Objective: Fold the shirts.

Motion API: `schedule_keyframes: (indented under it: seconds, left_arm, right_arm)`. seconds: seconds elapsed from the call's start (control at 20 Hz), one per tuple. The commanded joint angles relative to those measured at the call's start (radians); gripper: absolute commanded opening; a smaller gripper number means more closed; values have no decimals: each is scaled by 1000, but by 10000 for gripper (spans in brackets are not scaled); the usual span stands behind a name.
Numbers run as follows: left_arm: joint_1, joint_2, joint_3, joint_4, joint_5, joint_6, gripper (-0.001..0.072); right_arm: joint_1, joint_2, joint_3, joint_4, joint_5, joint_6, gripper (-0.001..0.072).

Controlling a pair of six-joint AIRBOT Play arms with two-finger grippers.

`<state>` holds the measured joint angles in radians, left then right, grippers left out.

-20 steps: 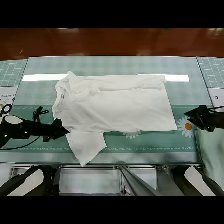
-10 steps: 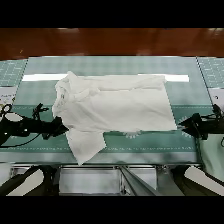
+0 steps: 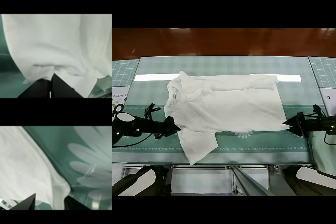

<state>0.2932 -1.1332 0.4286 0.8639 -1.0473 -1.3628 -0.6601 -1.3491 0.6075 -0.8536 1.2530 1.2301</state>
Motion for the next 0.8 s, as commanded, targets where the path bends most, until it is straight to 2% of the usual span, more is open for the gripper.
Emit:
schedule_keyframes:
  seconds: [0.0, 0.05, 0.1, 0.15, 0.35, 0.5, 0.65, 0.75]
  left_arm:
    - [-1, 0, 1, -42, 7, 1, 24]
    - [-1, 0, 3, -44, 10, 1, 24]
    - [0, 0, 11, -45, 10, 12, 24]
    - [0, 0, 37, -46, 5, 16, 24]
    - [0, 28, 284, -93, -77, 16, 23]
    - [0, 84, 553, -139, -98, 15, 23]
    - [0, 105, 862, -154, -103, -15, 23]
    - [0, 110, 1064, -154, -117, -17, 23]
  right_arm:
    - [98, -31, 30, 65, -106, -9, 344]
    - [124, -31, 56, 78, -107, -11, 233]
    - [153, -31, 89, 89, -95, -34, 57]
    - [179, -31, 130, 96, -71, -53, 22]
    - [246, -10, 409, 92, 60, -15, 21]
    - [266, 51, 690, 127, 66, 71, 21]
    - [267, 106, 945, 205, 55, 91, 21]
    - [266, 159, 1095, 166, 76, 105, 21]
